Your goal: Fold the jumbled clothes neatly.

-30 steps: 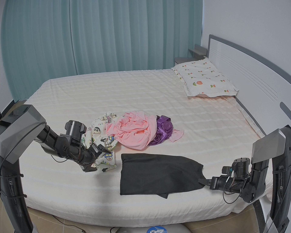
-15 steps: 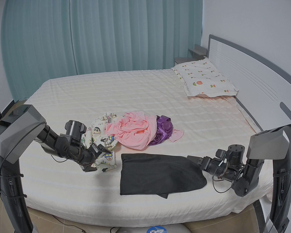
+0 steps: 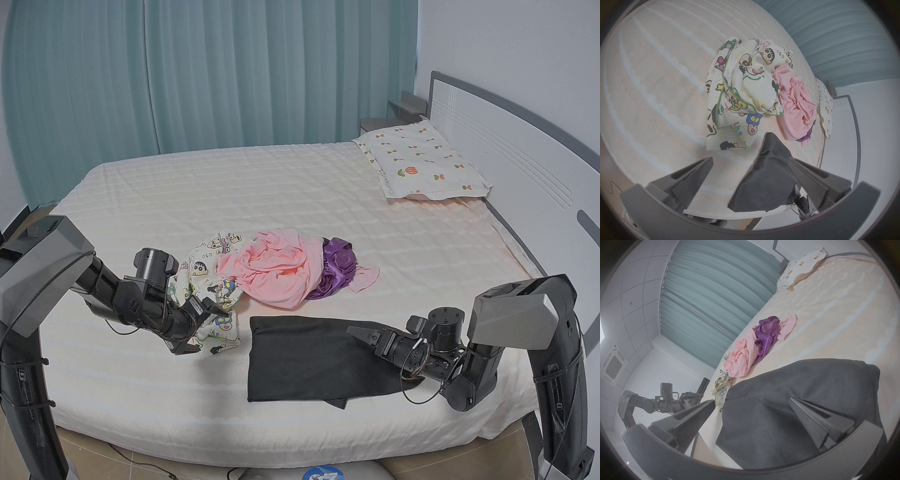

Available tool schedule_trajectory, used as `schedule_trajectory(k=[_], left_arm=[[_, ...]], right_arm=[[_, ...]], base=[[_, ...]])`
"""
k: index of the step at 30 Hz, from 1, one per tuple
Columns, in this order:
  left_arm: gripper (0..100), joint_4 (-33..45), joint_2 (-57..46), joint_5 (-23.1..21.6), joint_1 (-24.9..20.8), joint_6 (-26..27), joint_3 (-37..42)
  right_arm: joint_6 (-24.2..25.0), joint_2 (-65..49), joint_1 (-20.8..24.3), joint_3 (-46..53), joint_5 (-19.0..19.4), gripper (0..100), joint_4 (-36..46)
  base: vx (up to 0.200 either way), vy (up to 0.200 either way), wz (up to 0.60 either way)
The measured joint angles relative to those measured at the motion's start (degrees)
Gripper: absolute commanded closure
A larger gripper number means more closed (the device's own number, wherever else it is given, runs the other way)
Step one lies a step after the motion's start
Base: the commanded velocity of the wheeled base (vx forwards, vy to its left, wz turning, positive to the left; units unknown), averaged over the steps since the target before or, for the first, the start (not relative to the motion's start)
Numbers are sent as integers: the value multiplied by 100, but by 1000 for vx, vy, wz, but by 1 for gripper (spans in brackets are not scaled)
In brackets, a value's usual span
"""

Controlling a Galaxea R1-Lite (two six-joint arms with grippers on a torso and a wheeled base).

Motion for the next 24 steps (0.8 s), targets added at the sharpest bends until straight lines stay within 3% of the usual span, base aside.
schedule_trajectory(k=[13,24], left_arm=[[0,-24,-155,-72,34,11,161],[0,-46,-1515,54,89,95,408]], right_arm=[[-62,-499,-34,339,-446,0,-351],[-588,-1799,-339,1185,-530,0,-356]], base=[[0,0,0],[0,0,0]])
